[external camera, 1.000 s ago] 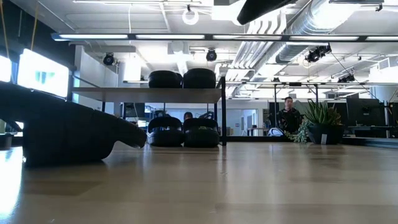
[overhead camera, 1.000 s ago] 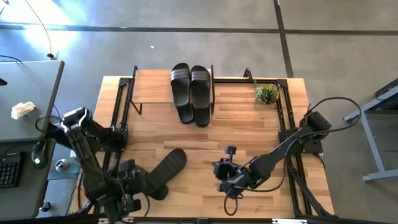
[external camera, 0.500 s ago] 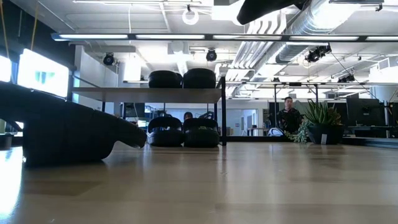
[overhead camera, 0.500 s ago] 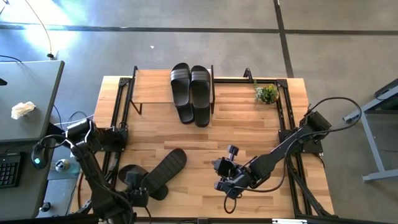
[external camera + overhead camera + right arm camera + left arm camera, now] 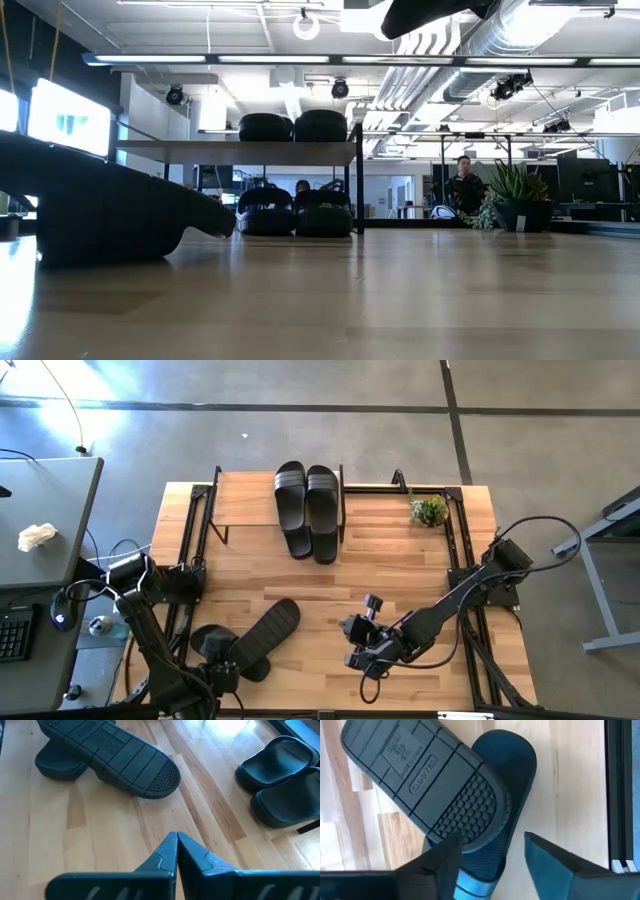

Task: Pick and place slides into the shelf
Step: Put the black slipper under the shelf

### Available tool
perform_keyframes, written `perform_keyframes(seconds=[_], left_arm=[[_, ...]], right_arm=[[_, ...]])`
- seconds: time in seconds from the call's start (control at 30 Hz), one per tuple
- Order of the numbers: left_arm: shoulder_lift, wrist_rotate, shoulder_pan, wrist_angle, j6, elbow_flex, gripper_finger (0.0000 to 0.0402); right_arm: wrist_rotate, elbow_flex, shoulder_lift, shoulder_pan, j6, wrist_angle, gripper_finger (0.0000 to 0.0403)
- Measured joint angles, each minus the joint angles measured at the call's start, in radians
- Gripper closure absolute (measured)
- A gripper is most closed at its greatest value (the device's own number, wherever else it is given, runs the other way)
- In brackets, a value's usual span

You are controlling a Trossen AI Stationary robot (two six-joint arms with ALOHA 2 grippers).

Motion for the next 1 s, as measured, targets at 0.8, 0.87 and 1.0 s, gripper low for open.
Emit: perform_keyframes(seconds=[0.8,0.87,1.0], left_arm=[[0.192,-0.051,0.000,-0.080,-0.107,0.000,0.0187],[0.202,-0.057,0.000,-0.083,-0.127,0.000,0.0199],[0.208,-0.060,0.000,-0.083,-0.166,0.000,0.0223]], right_arm=[[0.009,0.000,0.000,-0.003,-0.008,-0.012,0.0402],[0.009,0.000,0.000,-0.003,-0.008,-0.013,0.0402],[0.011,0.000,0.000,-0.003,-0.007,-0.012,0.0402]])
